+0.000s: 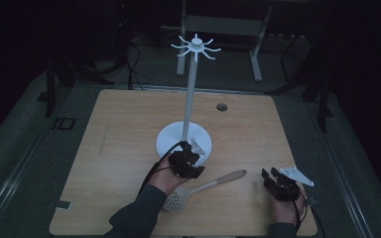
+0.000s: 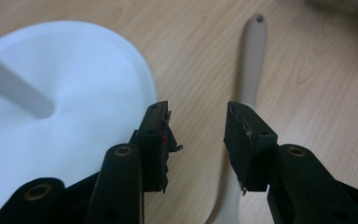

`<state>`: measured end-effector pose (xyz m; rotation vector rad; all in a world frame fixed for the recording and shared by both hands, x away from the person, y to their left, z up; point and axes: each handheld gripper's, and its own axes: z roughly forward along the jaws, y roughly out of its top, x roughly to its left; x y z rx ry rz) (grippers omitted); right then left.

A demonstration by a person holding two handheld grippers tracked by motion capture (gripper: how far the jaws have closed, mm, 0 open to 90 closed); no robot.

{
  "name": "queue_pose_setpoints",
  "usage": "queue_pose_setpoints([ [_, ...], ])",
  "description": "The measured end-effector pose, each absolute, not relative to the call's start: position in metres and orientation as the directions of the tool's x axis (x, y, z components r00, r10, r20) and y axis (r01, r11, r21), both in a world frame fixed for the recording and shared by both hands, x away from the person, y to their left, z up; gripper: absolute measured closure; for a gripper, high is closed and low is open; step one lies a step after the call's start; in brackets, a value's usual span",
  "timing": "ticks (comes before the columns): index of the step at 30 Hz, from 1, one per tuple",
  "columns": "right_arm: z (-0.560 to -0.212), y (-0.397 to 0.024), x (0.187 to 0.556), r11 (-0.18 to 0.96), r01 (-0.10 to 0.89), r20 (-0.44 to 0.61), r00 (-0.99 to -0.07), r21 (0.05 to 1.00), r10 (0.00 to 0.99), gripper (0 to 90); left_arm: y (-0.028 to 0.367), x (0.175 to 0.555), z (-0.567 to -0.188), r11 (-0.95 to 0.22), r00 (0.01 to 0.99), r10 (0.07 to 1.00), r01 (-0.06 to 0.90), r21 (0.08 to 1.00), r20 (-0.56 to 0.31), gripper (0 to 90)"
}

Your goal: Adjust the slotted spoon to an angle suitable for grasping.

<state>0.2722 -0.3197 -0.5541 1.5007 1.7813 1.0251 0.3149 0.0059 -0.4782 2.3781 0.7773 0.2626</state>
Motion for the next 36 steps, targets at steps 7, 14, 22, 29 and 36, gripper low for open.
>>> queue_pose_setpoints([
  [7,-0.554,-0.32,0.272,0.064,0.53,0.044,-0.188,0.845,0.981,58.7,-0.018,0.316,-0.492,-0.705,0.847,0.531,0.442,0.555,0.0,62.0],
  [14,-0.554,-0.322,0.272,0.063,0.532,0.043,-0.185,0.845,0.982,58.4,-0.035,0.315,-0.507,-0.753,0.866,0.499,0.429,0.5,0.009,65.9],
  [22,-0.555,-0.323,0.273,0.063,0.533,0.042,-0.183,0.844,0.982,57.9,-0.057,0.316,-0.518,-0.793,0.885,0.465,0.407,0.454,0.02,66.1],
  [29,-0.555,-0.323,0.273,0.062,0.535,0.042,-0.181,0.842,0.983,57.4,-0.075,0.319,-0.528,-0.822,0.894,0.446,0.392,0.414,0.038,67.6],
  [36,-0.555,-0.323,0.274,0.064,0.534,0.041,-0.181,0.843,0.983,57.1,-0.084,0.326,-0.534,-0.844,0.897,0.439,0.395,0.363,0.045,71.1],
])
